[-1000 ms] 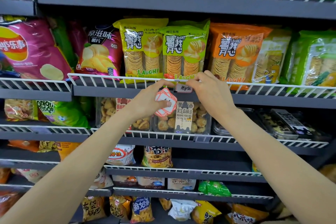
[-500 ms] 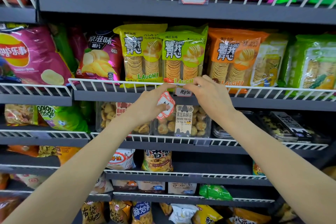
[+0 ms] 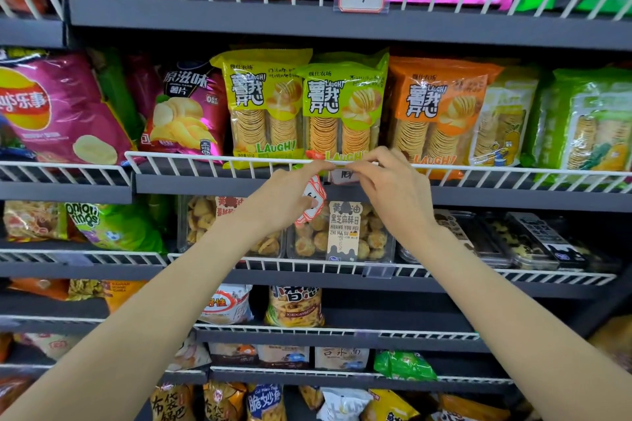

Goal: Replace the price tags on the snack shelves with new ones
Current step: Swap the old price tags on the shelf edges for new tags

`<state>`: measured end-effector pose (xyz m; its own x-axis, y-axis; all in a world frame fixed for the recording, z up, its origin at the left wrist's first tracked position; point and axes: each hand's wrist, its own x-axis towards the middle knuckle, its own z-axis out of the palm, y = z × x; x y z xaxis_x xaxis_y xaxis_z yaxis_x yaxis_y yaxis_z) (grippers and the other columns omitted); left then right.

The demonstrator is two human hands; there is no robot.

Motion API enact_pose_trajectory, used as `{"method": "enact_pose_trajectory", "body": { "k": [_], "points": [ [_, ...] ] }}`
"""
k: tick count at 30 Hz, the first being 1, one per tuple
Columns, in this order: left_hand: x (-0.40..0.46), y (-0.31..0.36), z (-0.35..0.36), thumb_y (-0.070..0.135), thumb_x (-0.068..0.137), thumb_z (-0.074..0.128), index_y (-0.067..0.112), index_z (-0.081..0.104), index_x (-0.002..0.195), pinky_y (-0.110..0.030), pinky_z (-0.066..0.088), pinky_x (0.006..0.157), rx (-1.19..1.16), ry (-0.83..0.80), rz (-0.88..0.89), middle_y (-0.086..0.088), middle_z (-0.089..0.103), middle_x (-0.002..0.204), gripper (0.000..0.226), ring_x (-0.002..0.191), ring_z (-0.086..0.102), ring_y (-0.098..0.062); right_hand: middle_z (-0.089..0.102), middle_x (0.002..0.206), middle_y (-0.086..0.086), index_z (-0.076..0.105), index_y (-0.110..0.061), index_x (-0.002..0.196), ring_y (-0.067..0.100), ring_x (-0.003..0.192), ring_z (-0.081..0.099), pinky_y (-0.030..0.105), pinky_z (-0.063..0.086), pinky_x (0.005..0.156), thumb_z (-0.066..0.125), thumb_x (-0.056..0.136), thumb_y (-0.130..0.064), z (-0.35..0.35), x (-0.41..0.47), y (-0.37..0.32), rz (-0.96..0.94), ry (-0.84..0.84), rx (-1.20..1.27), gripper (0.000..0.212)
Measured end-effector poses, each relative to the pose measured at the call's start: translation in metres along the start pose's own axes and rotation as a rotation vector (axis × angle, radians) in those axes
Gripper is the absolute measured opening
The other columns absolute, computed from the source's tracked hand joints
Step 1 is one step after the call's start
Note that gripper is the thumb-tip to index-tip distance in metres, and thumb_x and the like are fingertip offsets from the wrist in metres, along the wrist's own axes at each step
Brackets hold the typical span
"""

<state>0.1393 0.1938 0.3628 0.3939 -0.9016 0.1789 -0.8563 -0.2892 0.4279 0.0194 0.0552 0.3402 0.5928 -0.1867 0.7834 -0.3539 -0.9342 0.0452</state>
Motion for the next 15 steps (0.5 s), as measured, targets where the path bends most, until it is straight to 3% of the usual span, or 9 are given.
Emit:
{"method": "enact_pose_trajectory", "body": {
  "k": [2, 5, 9, 15],
  "points": [
    [-0.0017, 0.0018, -0.0015, 0.009, 0.093, 0.052, 0.035, 0.028, 0.142, -0.031, 0.038, 0.080, 0.015, -0.009, -0.004, -0.025, 0.060, 0.107, 0.060, 0.072, 0.044, -0.018, 0.062, 0.092, 0.005, 0.072, -0.012, 0.096, 0.023, 0.083, 0.058, 0.027, 0.045, 0.040, 0.071, 0.079, -0.008, 0.0003, 0.0002, -0.0015, 0.080, 0.037, 0.087, 0.018],
    [-0.0015, 0.0027, -0.0013, 0.008, 0.094, 0.050, 0.034, 0.026, 0.143, -0.030, 0.031, 0.079, 0.051, -0.011, 0.000, -0.018, 0.059, 0.113, 0.060, 0.093, 0.041, -0.024, 0.062, 0.087, 0.003, 0.074, -0.011, 0.090, 0.024, 0.083, 0.058, 0.026, 0.045, 0.043, 0.070, 0.081, -0.013, 0.0018, 0.0066, -0.0006, 0.100, 0.034, 0.113, 0.010],
    [-0.0002, 0.0014, -0.0008, 0.008, 0.093, 0.052, 0.032, 0.028, 0.143, -0.032, 0.035, 0.078, 0.061, 0.007, 0.011, -0.022, 0.059, 0.105, 0.060, 0.079, 0.034, -0.017, 0.061, 0.078, 0.003, 0.072, -0.012, 0.087, 0.024, 0.074, 0.057, 0.027, 0.043, 0.038, 0.075, 0.075, -0.008, 0.0047, 0.0075, 0.0004, 0.046, 0.056, 0.058, 0.013],
    [0.0018, -0.0033, 0.0004, 0.011, 0.093, 0.054, 0.036, 0.028, 0.142, -0.031, 0.038, 0.076, 0.057, 0.019, 0.032, -0.019, 0.061, 0.106, 0.061, 0.058, 0.043, -0.011, 0.061, 0.079, 0.001, 0.070, -0.015, 0.088, 0.021, 0.072, 0.057, 0.023, 0.038, 0.033, 0.080, 0.064, 0.003, 0.0091, 0.0056, 0.0008, 0.026, 0.044, -0.013, 0.032]
  ]
}}
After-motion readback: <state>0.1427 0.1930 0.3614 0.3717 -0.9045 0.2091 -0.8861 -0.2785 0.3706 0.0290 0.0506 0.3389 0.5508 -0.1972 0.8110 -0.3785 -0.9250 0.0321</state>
